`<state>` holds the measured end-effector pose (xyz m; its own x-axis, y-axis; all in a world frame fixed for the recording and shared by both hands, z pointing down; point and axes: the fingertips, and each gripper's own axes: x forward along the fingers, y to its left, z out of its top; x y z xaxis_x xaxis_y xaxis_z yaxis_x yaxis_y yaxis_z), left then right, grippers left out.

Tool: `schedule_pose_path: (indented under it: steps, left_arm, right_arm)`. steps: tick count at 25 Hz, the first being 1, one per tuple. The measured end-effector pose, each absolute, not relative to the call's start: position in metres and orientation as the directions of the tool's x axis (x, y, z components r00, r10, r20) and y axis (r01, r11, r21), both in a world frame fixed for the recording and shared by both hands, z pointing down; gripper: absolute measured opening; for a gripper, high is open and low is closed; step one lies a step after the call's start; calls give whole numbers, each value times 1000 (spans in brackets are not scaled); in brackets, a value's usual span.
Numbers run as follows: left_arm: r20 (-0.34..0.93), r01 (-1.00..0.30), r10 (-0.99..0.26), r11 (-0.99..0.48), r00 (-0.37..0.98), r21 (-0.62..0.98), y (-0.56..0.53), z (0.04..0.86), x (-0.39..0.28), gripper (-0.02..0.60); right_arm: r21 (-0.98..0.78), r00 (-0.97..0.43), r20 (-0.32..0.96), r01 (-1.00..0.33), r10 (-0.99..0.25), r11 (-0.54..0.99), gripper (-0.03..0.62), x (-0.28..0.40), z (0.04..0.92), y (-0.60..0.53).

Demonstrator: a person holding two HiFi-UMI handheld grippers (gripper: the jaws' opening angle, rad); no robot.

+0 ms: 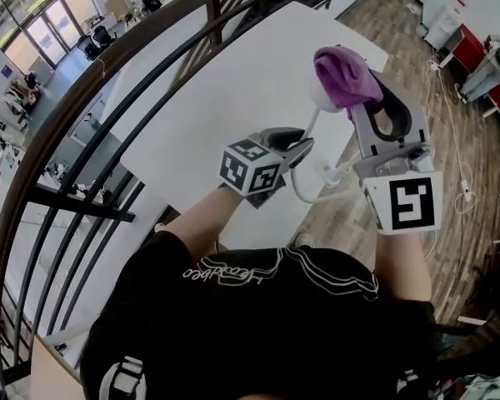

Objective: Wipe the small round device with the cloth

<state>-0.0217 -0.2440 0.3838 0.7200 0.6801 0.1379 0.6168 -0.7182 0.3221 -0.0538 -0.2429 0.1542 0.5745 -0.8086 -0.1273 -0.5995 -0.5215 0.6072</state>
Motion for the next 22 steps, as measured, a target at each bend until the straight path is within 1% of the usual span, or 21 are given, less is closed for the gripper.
schedule_pose_path:
  steps: [12, 16, 22]
  left_arm:
    - [117, 611, 676, -716, 728, 337, -250, 391, -21, 81]
    - [115, 606, 671, -720, 733, 339, -246, 385, -18, 81]
    - [106, 601, 662, -726, 742, 334, -248, 388, -18, 81]
  right_arm:
    - [652, 579, -53, -597, -813, -467, 66, -55, 191, -275]
    - [650, 567, -36, -612, -823, -450, 66, -54, 195, -273]
    - [623, 548, 38, -667, -836, -409, 66, -53, 227, -279]
